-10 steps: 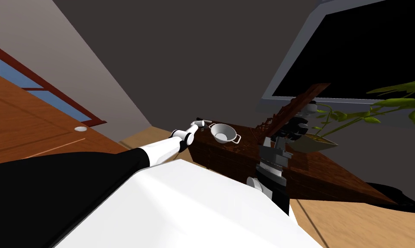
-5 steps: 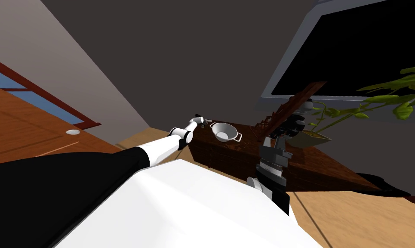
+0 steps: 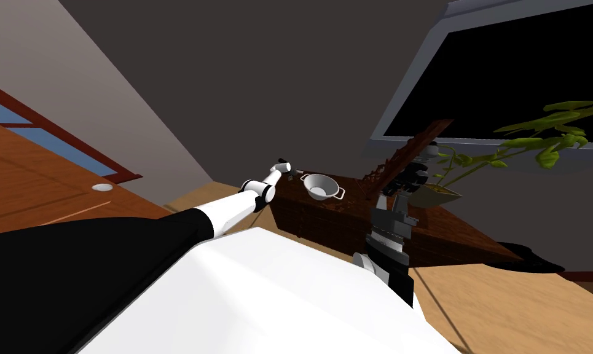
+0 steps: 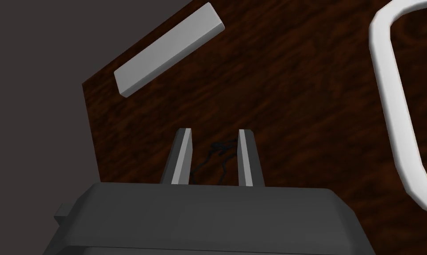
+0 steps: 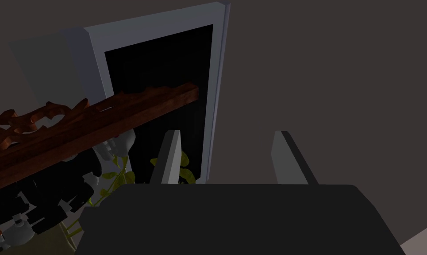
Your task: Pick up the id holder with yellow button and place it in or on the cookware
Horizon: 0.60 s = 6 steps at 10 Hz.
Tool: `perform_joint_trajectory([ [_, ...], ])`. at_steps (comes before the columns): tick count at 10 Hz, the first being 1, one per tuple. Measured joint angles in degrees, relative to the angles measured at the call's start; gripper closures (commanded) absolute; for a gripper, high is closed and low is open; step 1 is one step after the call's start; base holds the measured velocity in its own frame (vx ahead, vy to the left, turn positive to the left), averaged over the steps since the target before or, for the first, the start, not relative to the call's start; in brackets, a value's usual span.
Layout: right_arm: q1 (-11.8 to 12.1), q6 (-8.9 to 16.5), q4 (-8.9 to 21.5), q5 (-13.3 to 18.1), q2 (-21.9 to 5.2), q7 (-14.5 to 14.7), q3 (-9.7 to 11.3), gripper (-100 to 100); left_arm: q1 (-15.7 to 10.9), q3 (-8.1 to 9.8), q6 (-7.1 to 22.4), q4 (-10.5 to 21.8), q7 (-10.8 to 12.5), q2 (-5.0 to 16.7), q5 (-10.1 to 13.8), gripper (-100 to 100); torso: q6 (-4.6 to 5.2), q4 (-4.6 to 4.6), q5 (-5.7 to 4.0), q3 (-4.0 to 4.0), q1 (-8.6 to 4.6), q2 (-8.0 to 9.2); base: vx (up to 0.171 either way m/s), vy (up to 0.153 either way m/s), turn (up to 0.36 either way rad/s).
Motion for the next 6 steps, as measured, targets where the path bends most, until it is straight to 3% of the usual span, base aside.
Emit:
perform_joint_trajectory([
  [1,0.0,0.0,0.0,0.0,0.0,0.0,0.0,0,-2.3,-0.15,0.8,1.6,0.6,0.8,0.5,100,0.05,0.04,-0.04,0.08,-0.23,0.13,-0.079,-0.075,-0.016],
  [3,0.0,0.0,0.0,0.0,0.0,0.0,0.0,0,-2.3,-0.46,2.8,-0.2,1.9,0.8,0.4,100,-0.02,0.0,-0.02,0.03,-0.15,0.06,-0.053,-0.063,-0.011],
  [4,0.0,0.0,0.0,0.0,0.0,0.0,0.0,0,-2.3,-0.58,4.2,-1.3,2.6,0.8,0.2,100,0.0,-0.01,-0.02,0.01,-0.15,0.03,-0.056,-0.123,-0.014],
  [6,0.0,0.0,0.0,0.0,0.0,0.0,0.0,0,-4.1,-0.7,6.7,-1.0,3.8,1.0,-0.4,100,0.1,-0.02,-0.12,0.06,-0.66,0.14,-0.082,-0.207,-0.005],
])
